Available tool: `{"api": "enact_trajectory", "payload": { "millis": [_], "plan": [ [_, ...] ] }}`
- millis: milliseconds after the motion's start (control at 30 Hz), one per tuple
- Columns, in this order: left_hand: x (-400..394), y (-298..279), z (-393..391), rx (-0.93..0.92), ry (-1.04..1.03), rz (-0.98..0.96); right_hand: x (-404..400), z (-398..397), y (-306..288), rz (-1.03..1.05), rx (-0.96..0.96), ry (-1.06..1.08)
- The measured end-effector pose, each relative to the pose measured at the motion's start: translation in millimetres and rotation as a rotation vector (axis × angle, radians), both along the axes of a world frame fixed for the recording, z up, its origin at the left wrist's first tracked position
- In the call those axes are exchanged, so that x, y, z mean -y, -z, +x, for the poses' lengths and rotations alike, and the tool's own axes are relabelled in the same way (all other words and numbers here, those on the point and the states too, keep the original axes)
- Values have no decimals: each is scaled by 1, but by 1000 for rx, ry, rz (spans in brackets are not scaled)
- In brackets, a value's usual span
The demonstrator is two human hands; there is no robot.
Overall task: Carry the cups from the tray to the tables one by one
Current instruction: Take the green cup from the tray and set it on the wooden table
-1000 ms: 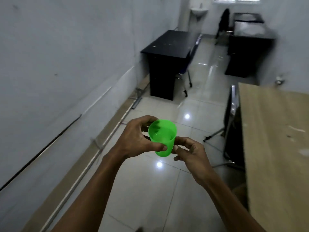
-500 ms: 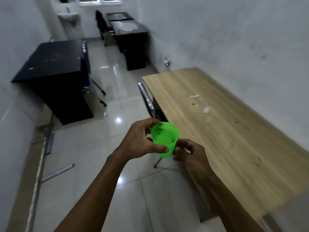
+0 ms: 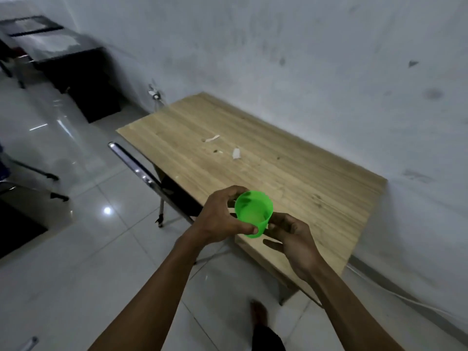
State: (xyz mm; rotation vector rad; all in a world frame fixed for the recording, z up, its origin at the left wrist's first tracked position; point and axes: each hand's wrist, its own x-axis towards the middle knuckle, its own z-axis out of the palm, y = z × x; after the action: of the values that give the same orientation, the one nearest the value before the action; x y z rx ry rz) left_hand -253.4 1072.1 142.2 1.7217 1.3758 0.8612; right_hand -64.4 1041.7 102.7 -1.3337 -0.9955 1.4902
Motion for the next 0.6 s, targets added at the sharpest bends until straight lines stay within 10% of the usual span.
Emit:
{"api": "enact_trajectory", "payload": {
  "millis": [600],
  "plan": [
    [-153, 61, 86, -8, 224, -125, -127, 82, 56, -228, -128, 175]
  ]
}}
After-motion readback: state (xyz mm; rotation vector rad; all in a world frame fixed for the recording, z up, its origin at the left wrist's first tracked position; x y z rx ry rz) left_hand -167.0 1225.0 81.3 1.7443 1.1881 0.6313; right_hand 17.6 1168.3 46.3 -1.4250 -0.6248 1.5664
